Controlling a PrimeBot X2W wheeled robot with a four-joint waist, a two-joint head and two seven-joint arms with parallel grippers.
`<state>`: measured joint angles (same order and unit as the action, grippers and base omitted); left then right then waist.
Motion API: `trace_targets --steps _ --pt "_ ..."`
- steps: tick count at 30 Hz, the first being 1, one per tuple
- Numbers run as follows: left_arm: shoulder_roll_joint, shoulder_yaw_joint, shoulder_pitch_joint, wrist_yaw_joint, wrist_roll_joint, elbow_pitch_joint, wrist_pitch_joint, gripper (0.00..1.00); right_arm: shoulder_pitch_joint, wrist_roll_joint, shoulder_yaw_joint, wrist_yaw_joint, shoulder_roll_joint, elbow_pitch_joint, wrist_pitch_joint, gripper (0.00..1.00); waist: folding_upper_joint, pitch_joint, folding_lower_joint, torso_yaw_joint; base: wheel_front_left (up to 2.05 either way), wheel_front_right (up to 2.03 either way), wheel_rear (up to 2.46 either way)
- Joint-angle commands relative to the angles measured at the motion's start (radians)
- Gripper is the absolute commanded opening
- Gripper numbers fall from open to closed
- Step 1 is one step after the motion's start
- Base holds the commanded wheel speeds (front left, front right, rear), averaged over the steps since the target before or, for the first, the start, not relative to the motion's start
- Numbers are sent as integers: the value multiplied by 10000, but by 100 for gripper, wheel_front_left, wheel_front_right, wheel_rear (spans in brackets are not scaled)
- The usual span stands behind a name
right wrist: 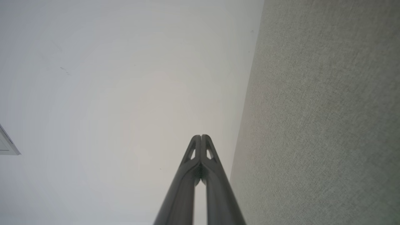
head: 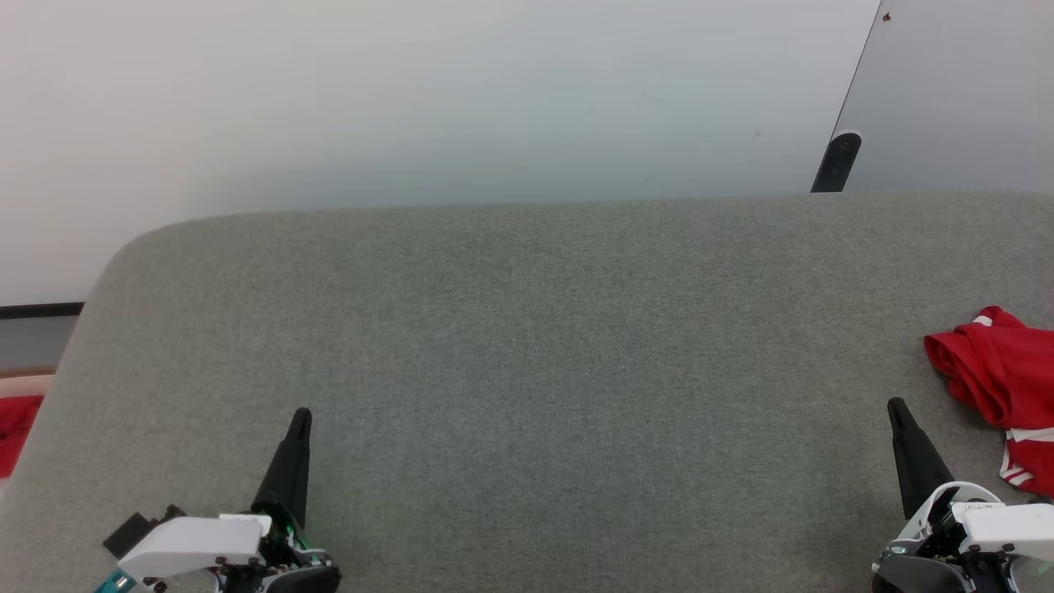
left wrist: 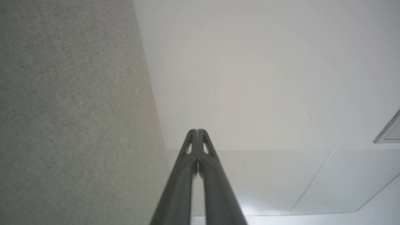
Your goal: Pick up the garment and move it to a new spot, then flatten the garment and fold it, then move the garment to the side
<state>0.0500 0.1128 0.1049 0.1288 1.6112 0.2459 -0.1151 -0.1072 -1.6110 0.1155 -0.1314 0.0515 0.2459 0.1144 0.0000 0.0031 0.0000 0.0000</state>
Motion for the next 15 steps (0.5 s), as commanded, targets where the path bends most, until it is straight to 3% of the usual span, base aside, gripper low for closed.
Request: trace_targets --steps 1,15 --pt "-8 22 87 39 33 9 -15 0 -29 -37 -31 14 -33 6 -6 0 0 0 0 0 0 0 0" --pt "-8 22 87 39 34 8 -15 0 -29 -38 -31 12 -33 6 -6 0 0 0 0 0 0 0 0"
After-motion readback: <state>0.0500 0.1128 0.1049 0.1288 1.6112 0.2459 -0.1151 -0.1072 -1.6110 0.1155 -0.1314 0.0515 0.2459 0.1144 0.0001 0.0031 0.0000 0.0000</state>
